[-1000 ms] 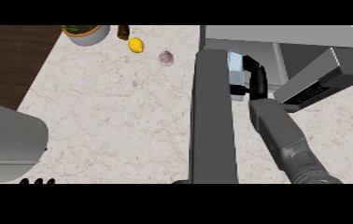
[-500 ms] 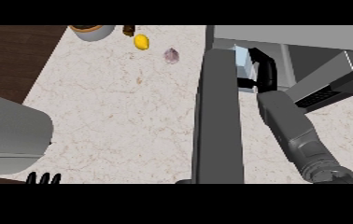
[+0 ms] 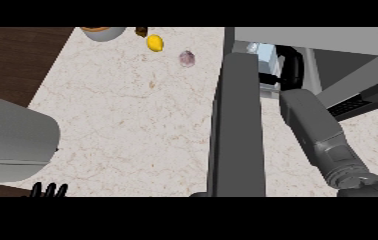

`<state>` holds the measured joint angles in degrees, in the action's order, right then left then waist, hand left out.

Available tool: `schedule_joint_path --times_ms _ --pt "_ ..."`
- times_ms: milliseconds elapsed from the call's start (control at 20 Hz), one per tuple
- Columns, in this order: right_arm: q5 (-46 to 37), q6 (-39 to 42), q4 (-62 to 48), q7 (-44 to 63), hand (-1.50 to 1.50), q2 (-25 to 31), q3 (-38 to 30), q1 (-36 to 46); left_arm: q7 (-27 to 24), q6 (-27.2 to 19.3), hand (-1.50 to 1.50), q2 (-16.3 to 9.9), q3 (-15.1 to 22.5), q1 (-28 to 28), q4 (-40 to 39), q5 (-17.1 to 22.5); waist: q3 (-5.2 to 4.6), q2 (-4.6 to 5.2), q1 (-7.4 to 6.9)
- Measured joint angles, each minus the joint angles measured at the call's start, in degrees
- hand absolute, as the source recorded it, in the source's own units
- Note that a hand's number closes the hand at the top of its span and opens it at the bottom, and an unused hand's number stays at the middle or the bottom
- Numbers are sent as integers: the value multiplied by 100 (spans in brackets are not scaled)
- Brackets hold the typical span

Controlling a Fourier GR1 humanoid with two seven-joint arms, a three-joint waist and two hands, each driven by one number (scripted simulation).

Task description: Pick up the milk, place it into the microwave and close the microwave

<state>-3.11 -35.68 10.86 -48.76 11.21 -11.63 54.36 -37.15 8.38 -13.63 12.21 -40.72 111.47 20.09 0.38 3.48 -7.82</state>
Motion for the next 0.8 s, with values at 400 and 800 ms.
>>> schedule_joint_path --times_ms 400,800 --pt "-117 -868 -91 124 150 153 -91 224 54 69 -150 -55 -46 116 -124 41 -6 45 -95" --pt "-470 -1887 -697 935 -150 518 71 -68 21 116 -150 -74 -77 281 -200 19 -59 174 -164"
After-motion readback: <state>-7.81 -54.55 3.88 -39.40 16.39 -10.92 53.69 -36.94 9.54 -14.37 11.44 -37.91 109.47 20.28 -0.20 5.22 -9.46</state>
